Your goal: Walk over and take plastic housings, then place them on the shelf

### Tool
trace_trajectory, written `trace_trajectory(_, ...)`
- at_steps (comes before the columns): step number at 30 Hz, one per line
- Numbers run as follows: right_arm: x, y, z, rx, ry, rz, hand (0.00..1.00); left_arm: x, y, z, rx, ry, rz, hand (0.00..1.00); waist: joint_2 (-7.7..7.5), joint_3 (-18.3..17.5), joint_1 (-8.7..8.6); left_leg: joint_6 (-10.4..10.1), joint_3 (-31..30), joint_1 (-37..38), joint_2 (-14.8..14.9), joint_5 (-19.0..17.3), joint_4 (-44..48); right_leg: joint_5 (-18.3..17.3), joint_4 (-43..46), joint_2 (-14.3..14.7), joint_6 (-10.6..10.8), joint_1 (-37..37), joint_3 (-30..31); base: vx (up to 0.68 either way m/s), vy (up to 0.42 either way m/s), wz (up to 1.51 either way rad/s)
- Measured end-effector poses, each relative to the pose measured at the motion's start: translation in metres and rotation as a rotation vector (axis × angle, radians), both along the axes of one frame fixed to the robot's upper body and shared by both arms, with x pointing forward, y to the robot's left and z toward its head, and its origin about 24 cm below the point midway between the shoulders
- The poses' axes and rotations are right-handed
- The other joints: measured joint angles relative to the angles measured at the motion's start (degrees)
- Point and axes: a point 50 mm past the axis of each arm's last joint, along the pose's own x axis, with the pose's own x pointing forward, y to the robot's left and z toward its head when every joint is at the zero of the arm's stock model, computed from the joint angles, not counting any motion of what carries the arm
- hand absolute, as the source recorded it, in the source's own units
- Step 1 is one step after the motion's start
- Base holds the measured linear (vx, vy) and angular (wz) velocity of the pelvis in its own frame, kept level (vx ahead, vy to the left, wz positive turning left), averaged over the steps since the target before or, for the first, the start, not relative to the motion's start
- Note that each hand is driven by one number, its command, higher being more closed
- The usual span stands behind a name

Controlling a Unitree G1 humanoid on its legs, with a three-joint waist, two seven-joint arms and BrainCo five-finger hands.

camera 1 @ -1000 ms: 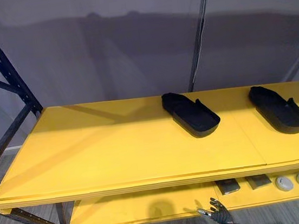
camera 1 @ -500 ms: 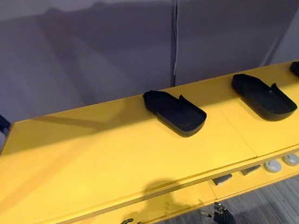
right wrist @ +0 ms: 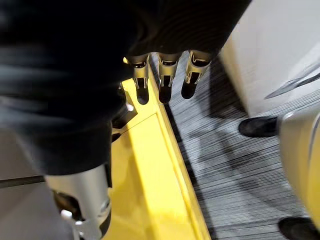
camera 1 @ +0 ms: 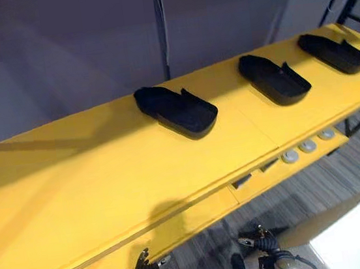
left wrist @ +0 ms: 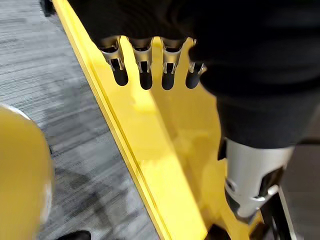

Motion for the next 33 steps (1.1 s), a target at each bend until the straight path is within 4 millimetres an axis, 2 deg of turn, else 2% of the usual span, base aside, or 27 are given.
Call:
trace_trajectory(1, 0.000, -0.001, 0.000, -0.001, -0.001, -0.001, 0.00, 0.004, -0.001, 0.002, 0.006, -0.009, -0.014, 0.00, 0.01, 0.0, -0.16, 0.1, 0.1, 0.0, 0.2, 0.4, -0.1, -4.4, 7.2, 0.0, -0.9, -1.5, -2.2, -0.17, -0.006, -0.13)
trace_trajectory(2, 0.000, -0.002, 0.000, -0.004, -0.001, -0.005, 0.00, 0.008, -0.003, 0.004, 0.007, -0.023, -0.025, 0.00, 0.30, 0.2, -0.34, 0.3, 0.0, 0.2, 0.5, 0.6, -0.1, -9.6, 15.8, 0.0, -1.3, -1.9, -3.8, -0.11, -0.028, 0.00)
trace_trajectory(3, -0.003, -0.002, -0.001, -0.005, 0.005, -0.008, 0.00, 0.013, -0.004, 0.006, 0.008, -0.038, -0.036, 0.00, -0.06, -0.3, -0.34, 0.1, 0.1, 0.2, 0.5, 1.0, -0.1, -13.6, 22.5, 0.0, -1.2, -1.3, -3.9, -0.09, -0.049, 0.04)
trace_trajectory(6, -0.003, -0.002, -0.003, -0.004, 0.022, -0.005, 0.00, 0.015, -0.003, 0.007, 0.013, -0.044, -0.039, 0.00, -0.98, -2.3, -0.15, -0.7, 0.9, -1.0, 0.7, 1.9, 0.1, -18.6, 24.8, -0.7, 0.3, 2.7, -4.4, -0.02, -0.134, -0.23)
trace_trajectory(7, 0.001, -0.003, -0.003, -0.009, 0.026, 0.004, 0.00, 0.016, 0.000, 0.008, 0.021, -0.043, -0.039, 0.00, -2.14, -3.6, 0.90, -1.5, 3.3, -2.4, 0.7, 2.4, 0.5, -19.7, 17.4, -1.5, 0.6, 3.4, -6.0, 0.00, -0.116, -0.79)
trace_trajectory(8, 0.005, -0.003, -0.002, -0.016, 0.023, 0.025, 0.00, 0.017, 0.000, 0.008, 0.021, -0.042, -0.040, 0.00, -1.92, -4.3, 1.40, -1.9, 3.9, -3.4, 0.6, 2.8, -0.1, -19.7, 13.9, -1.0, 0.5, 3.3, -6.7, -0.01, -0.127, -1.01)
trace_trajectory(9, 0.011, -0.004, -0.001, -0.031, 0.023, 0.056, 0.00, 0.019, -0.005, 0.008, 0.008, -0.040, -0.044, 0.00, -0.32, -4.7, 1.28, -2.1, 3.7, -4.9, 1.5, 4.1, -1.6, -16.8, 8.5, 0.7, -1.9, 3.7, -6.4, -0.04, -0.105, -0.71)
trace_trajectory(10, 0.012, -0.005, -0.002, -0.031, 0.033, 0.053, 0.00, 0.020, -0.010, 0.007, -0.003, -0.042, -0.053, 0.00, 0.29, -4.8, 1.02, -2.3, 2.6, -4.8, 1.6, 5.9, -3.8, -14.7, 5.5, 1.6, -2.5, 3.7, -5.1, -0.06, -0.102, -0.62)
trace_trajectory(14, -0.004, -0.007, -0.010, -0.024, 0.079, 0.031, 0.00, 0.017, -0.019, 0.004, -0.018, -0.023, -0.089, 0.00, 0.54, -5.0, 0.84, -2.9, 4.5, -1.5, 2.1, 6.7, -6.8, -12.3, 3.0, 2.9, -2.6, 4.1, -1.4, -0.06, -0.019, -0.64)
trace_trajectory(16, -0.010, -0.009, -0.012, -0.029, 0.095, 0.021, 0.00, 0.015, -0.021, 0.002, -0.021, -0.012, -0.099, 0.00, 0.61, -5.0, 0.17, -2.9, 6.8, -0.5, 2.4, 6.7, -7.4, -10.6, 2.1, 3.1, -2.3, 3.6, -0.4, -0.08, 0.043, -0.70)
trace_trajectory(17, -0.008, -0.009, -0.012, -0.030, 0.091, 0.023, 0.00, 0.014, -0.022, 0.001, -0.022, -0.002, -0.100, 0.00, 0.76, -5.1, -0.15, -2.6, 10.0, -0.1, 3.4, 7.0, -8.1, -9.0, 1.4, 3.0, -3.2, 2.4, -3.1, -0.15, -0.005, -1.20)
trace_trajectory(18, -0.002, -0.008, -0.009, -0.032, 0.077, 0.024, 0.00, 0.011, -0.020, -0.001, -0.011, 0.015, -0.105, 0.00, 1.21, -5.0, -0.23, -2.5, 14.0, 0.8, 4.2, 7.1, -8.9, -10.5, 5.2, 0.5, -5.7, 1.1, -15.2, -0.16, -0.014, -1.39)
trace_trajectory(19, -0.001, -0.008, -0.009, -0.033, 0.074, 0.026, 0.00, 0.010, -0.019, -0.002, -0.005, 0.024, -0.110, 0.00, 1.09, -5.0, -0.20, -2.5, 16.0, 1.8, 4.2, 7.2, -9.3, -11.6, 8.5, -1.7, -5.8, 0.4, -22.6, -0.13, -0.022, -1.58)
trace_trajectory(20, -0.001, -0.007, -0.009, -0.031, 0.075, 0.028, 0.00, 0.007, -0.018, -0.003, 0.001, 0.035, -0.117, 0.00, 1.48, -4.8, -0.15, -2.4, 19.7, 3.8, 4.2, 7.1, -9.9, -12.8, 12.8, -5.4, -6.6, 1.2, -35.0, -0.09, -0.013, -1.54)
trace_trajectory(21, -0.001, -0.005, -0.009, -0.027, 0.075, 0.031, 0.00, 0.008, -0.016, -0.003, 0.008, 0.032, -0.118, 0.00, 1.41, -4.8, -0.28, -2.5, 22.7, 5.3, 4.3, 7.1, -10.0, -13.9, 13.4, -7.5, -7.8, 2.6, -43.7, -0.07, -0.034, -1.45)
trace_trajectory(22, -0.001, -0.004, -0.009, -0.026, 0.073, 0.032, 0.00, 0.010, -0.014, -0.002, 0.013, 0.029, -0.120, 0.00, 1.03, -4.7, -0.37, -2.6, 23.8, 5.8, 4.2, 7.2, -9.7, -14.0, 13.0, -7.5, -8.6, 2.6, -45.2, -0.08, -0.080, -1.04)
trace_trajectory(23, -0.003, -0.005, -0.010, -0.031, 0.081, 0.032, 0.00, 0.012, -0.012, -0.002, 0.021, 0.030, -0.125, 0.00, 1.66, -3.9, -1.30, -3.1, 23.3, 6.7, 4.1, 7.5, -9.6, -13.6, 12.4, -6.2, -8.9, 2.9, -43.5, -0.09, -0.101, -0.87)
trace_trajectory(25, -0.011, -0.006, -0.014, -0.039, 0.108, 0.035, 0.00, 0.013, -0.012, -0.003, 0.023, 0.038, -0.129, 0.00, 2.17, -3.7, -1.49, -3.3, 22.2, 7.6, 5.6, 7.5, -9.5, -12.1, 9.2, -2.8, -10.0, 3.9, -39.6, -0.10, -0.116, -1.01)
trace_trajectory(26, -0.012, -0.004, -0.014, -0.036, 0.109, 0.034, 0.00, 0.011, -0.010, -0.004, 0.029, 0.045, -0.128, 0.00, 2.11, -3.7, -1.59, -3.6, 22.2, 7.7, 7.2, 7.3, -8.0, -10.9, 6.0, -0.2, -10.1, 4.3, -37.2, -0.13, -0.205, -1.25)
trace_trajectory(27, -0.011, -0.004, -0.014, -0.038, 0.107, 0.026, 0.00, 0.012, -0.010, -0.004, 0.030, 0.043, -0.127, 0.00, 2.34, -3.6, -1.64, -4.8, 22.2, 7.0, 9.4, 6.5, -5.5, -9.7, 2.8, 2.6, -10.4, 4.4, -34.9, -0.12, -0.215, -1.23)
trace_trajectory(28, -0.011, -0.004, -0.014, -0.041, 0.104, 0.020, 0.00, 0.014, -0.010, -0.003, 0.030, 0.038, -0.128, 0.00, 2.66, -3.2, -1.63, -5.4, 22.2, 6.9, 10.5, 6.1, -4.1, -9.4, 1.8, 3.8, -10.6, 4.6, -34.0, -0.09, -0.187, -1.08)
trace_trajectory(29, -0.011, -0.006, -0.014, -0.044, 0.101, -0.002, 0.00, 0.018, -0.012, -0.001, 0.028, 0.027, -0.130, 0.00, 2.29, -1.9, -1.69, -4.7, 19.8, 6.2, 11.6, 5.0, -1.6, -8.6, 0.7, 5.8, -10.8, 4.5, -30.7, -0.10, -0.154, -0.96)
trace_trajectory(30, -0.012, -0.008, -0.014, -0.044, 0.104, -0.033, 0.00, 0.020, -0.014, -0.001, 0.022, 0.022, -0.127, 0.00, 1.91, -0.7, -1.67, -5.2, 11.5, 5.2, 10.5, 3.1, 0.1, -7.5, 0.2, 7.2, -11.7, 4.3, -26.7, -0.11, -0.130, -1.00)
trace_trajectory(31, -0.013, -0.010, -0.014, -0.046, 0.105, -0.049, 0.00, 0.019, -0.017, -0.001, 0.015, 0.022, -0.124, 0.00, 2.04, -0.3, -1.54, -6.3, 5.8, 4.9, 9.2, 2.3, 0.2, -7.5, 0.1, 7.8, -11.7, 4.2, -24.8, -0.11, -0.099, -1.23)
trace_trajectory(32, -0.014, -0.015, -0.014, -0.050, 0.106, -0.081, 0.00, 0.014, -0.020, -0.003, 0.005, 0.034, -0.116, 0.00, 2.17, 0.2, -1.26, -7.8, -4.1, 4.9, 5.8, 1.0, 0.1, -7.4, 0.0, 9.0, -11.7, 4.0, -21.0, -0.05, -0.009, -1.47)
trace_trajectory(33, -0.015, -0.018, -0.014, -0.052, 0.107, -0.096, 0.00, 0.008, -0.021, -0.006, 0.001, 0.049, -0.107, 0.00, 2.27, 0.4, -0.89, -8.2, -12.6, 4.5, 2.7, -0.1, 0.3, -7.4, -0.7, 10.0, -11.7, 4.1, -17.6, -0.03, 0.005, -1.49)
